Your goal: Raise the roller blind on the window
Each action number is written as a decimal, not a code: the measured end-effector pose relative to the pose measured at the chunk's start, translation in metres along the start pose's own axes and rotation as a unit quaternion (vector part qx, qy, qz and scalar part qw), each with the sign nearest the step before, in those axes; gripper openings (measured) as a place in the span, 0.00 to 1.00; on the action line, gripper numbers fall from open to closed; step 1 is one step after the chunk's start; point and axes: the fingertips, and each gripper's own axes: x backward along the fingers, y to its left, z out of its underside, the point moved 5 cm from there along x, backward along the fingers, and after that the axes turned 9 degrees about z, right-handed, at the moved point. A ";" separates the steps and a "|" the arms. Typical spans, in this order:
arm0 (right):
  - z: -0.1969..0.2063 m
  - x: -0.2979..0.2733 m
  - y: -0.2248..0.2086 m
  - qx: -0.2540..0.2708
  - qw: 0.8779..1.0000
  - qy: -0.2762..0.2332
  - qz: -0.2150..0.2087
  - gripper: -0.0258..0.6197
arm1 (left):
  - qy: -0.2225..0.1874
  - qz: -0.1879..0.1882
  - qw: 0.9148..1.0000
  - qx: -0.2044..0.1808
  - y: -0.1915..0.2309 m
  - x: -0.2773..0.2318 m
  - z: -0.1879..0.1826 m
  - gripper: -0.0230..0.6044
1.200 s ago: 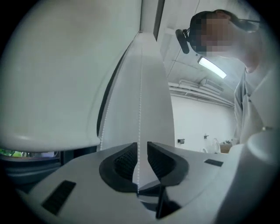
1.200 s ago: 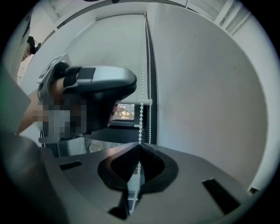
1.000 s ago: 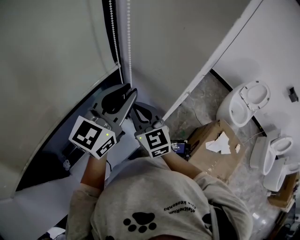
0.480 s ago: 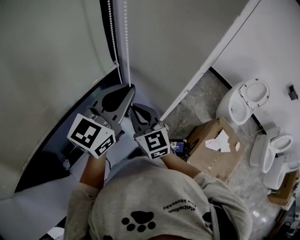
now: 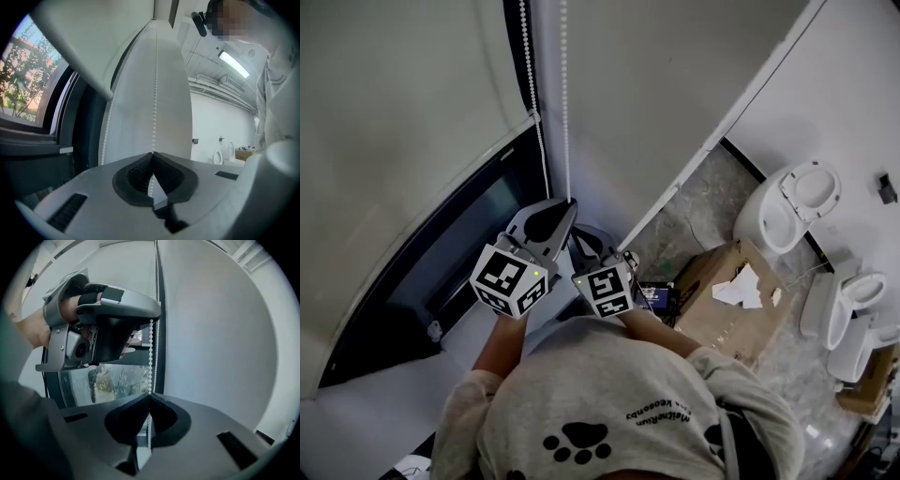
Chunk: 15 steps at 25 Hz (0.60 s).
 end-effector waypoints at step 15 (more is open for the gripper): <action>0.080 -0.015 -0.001 -0.026 0.992 0.123 -0.029 0.05 | 0.046 -0.020 0.998 0.042 0.001 -0.005 0.087 0.05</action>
